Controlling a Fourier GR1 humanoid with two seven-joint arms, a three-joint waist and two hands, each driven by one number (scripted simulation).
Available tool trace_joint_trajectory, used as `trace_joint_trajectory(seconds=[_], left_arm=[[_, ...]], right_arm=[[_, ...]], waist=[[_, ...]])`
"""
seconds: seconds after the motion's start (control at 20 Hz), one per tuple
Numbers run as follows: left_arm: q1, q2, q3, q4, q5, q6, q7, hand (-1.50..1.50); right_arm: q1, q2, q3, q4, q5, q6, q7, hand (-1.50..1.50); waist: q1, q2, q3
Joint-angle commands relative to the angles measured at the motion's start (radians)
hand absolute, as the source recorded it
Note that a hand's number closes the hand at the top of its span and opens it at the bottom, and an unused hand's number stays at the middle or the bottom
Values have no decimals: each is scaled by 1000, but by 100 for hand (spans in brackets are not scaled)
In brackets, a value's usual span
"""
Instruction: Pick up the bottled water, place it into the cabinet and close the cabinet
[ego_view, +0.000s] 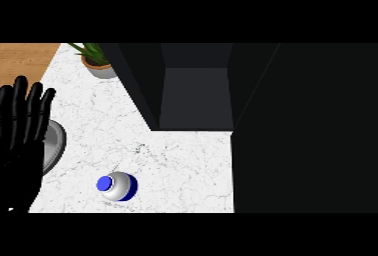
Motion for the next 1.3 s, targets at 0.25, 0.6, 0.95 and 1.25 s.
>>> trace_joint_trajectory(seconds=[0.25, 0.6, 0.95, 1.25], left_arm=[[166, 118, 7, -136, 313, -307, -14, -150], [363, 148, 9, -146, 451, -335, 165, -150], [571, 105, 7, -254, 384, -398, 115, -150], [536, 73, -2, -194, 317, -405, 108, -150]], right_arm=[[174, 44, 13, -146, -62, 19, -20, -150], [363, 38, 114, -304, -179, 57, 250, -150], [446, 50, 172, -435, -121, 36, 300, -150], [564, 59, 254, -475, -83, 64, 242, -150]], waist=[[0, -5, 7], [-4, -1, 7], [2, 1, 8], [-4, 2, 7]])
